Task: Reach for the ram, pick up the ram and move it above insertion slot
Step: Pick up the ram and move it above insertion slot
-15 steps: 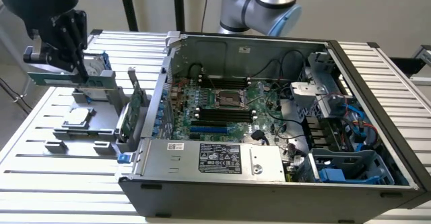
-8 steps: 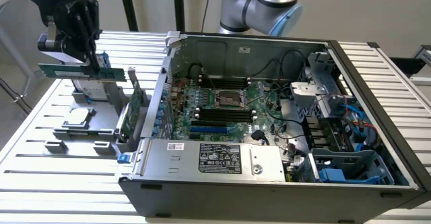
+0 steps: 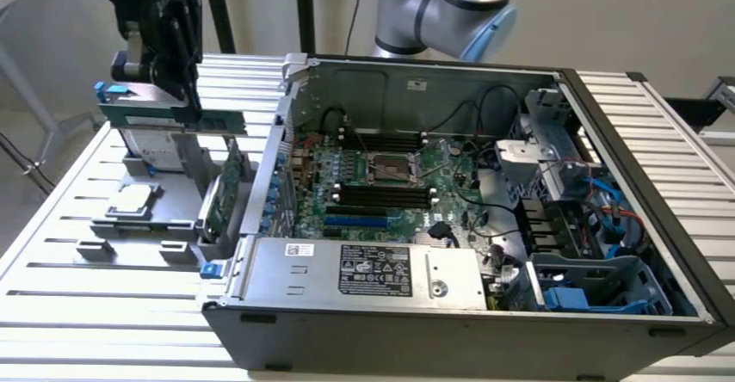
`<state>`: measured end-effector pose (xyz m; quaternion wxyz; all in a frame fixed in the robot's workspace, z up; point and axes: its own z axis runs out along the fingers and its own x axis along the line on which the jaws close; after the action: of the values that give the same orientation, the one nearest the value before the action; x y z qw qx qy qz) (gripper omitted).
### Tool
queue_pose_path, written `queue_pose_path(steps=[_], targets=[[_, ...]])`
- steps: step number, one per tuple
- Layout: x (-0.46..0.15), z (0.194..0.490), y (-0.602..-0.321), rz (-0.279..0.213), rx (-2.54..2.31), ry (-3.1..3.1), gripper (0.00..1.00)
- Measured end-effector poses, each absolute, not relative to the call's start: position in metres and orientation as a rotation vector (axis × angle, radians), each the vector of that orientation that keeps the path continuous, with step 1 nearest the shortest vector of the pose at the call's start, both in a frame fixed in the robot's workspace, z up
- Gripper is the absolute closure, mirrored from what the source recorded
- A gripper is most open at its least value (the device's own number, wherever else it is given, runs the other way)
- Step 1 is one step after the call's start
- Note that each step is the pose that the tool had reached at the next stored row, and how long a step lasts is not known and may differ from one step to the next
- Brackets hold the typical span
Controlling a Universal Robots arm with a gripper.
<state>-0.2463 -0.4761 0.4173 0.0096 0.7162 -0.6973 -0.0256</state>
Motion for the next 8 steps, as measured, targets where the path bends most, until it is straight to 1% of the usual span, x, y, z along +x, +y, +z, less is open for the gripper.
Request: queue_pose_path(steps=[8], targets=[[-0.21,0.417,-0.471,-0.081,2.237,-2.178,0.87]])
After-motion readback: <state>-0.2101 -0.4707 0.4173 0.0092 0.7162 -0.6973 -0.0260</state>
